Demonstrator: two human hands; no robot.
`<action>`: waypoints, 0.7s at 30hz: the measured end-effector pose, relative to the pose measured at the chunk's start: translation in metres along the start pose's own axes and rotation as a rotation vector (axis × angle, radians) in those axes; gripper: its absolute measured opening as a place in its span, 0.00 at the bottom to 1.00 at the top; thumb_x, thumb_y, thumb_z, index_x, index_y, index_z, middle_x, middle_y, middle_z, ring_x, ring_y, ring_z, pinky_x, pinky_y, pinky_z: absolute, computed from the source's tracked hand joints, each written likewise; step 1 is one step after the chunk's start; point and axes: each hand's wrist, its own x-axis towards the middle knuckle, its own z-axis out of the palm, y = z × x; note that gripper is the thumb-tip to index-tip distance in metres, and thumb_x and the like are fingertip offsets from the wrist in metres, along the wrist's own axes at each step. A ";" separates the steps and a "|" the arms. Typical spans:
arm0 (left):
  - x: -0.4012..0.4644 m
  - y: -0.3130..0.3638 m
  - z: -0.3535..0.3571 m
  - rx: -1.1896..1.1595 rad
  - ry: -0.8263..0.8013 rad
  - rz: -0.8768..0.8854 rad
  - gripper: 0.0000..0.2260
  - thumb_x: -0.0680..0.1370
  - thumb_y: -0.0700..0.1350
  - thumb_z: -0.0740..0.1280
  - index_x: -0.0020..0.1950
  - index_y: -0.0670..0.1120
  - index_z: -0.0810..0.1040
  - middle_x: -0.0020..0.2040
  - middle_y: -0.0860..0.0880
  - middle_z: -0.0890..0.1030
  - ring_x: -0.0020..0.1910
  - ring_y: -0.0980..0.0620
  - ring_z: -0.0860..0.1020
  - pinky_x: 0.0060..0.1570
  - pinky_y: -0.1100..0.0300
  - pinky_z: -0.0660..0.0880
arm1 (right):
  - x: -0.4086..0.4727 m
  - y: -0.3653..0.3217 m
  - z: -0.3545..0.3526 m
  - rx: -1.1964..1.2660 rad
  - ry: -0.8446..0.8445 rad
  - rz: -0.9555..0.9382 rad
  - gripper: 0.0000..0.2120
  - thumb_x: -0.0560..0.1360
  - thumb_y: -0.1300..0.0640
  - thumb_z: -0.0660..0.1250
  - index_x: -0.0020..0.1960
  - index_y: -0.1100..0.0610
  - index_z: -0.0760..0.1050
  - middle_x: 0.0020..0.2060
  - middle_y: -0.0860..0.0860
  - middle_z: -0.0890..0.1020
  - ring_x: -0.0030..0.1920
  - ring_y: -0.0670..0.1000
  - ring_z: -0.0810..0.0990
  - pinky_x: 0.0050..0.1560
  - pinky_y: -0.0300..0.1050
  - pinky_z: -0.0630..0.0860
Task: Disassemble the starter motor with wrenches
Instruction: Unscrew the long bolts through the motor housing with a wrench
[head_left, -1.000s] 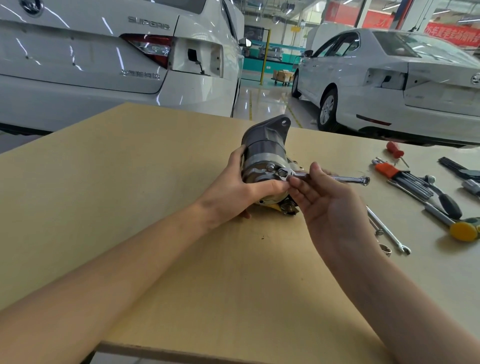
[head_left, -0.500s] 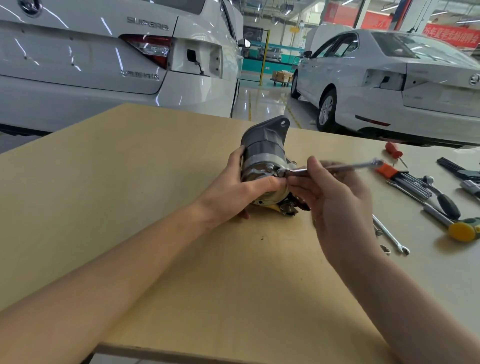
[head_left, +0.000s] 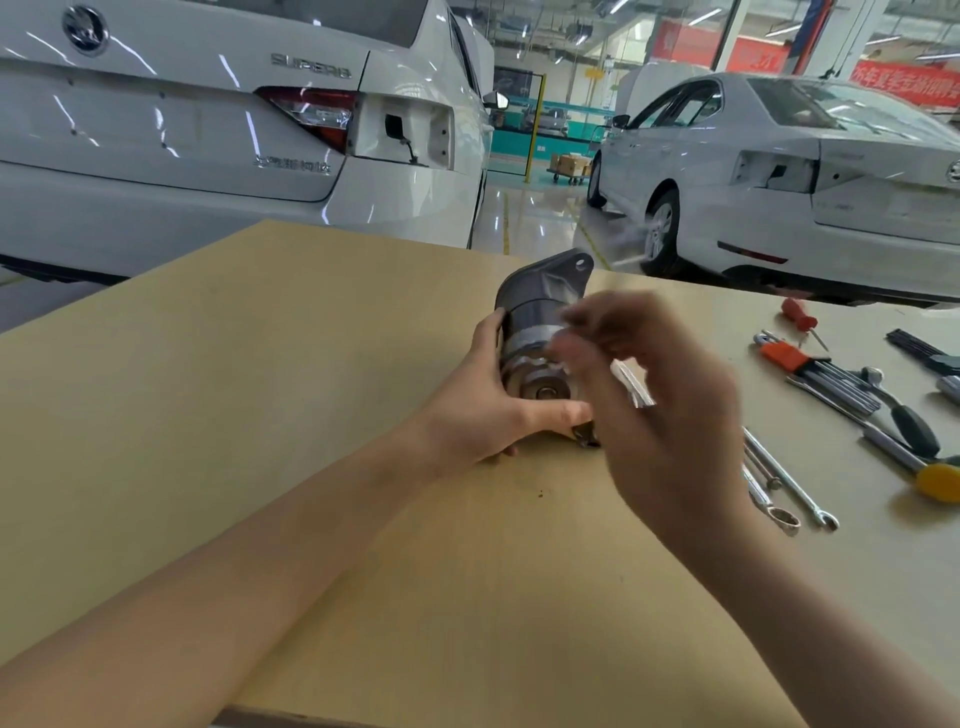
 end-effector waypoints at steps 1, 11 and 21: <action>0.000 -0.001 0.001 -0.031 0.001 0.001 0.48 0.67 0.45 0.79 0.78 0.52 0.53 0.55 0.49 0.79 0.34 0.59 0.79 0.27 0.64 0.73 | -0.002 0.001 -0.002 0.127 0.086 0.140 0.04 0.76 0.63 0.66 0.47 0.55 0.74 0.37 0.48 0.82 0.40 0.46 0.81 0.44 0.40 0.77; -0.006 0.012 0.006 -0.127 0.067 0.051 0.57 0.54 0.59 0.83 0.76 0.57 0.53 0.56 0.58 0.78 0.46 0.61 0.82 0.27 0.60 0.76 | 0.000 0.023 -0.016 1.024 0.292 0.971 0.04 0.72 0.63 0.67 0.45 0.63 0.73 0.32 0.54 0.80 0.31 0.48 0.80 0.35 0.38 0.78; -0.007 0.015 0.007 -0.136 0.091 0.054 0.58 0.54 0.64 0.77 0.78 0.54 0.53 0.57 0.54 0.78 0.48 0.57 0.82 0.27 0.59 0.76 | -0.005 0.019 -0.011 1.054 0.264 1.021 0.07 0.75 0.64 0.66 0.52 0.65 0.74 0.35 0.55 0.81 0.34 0.49 0.82 0.37 0.38 0.80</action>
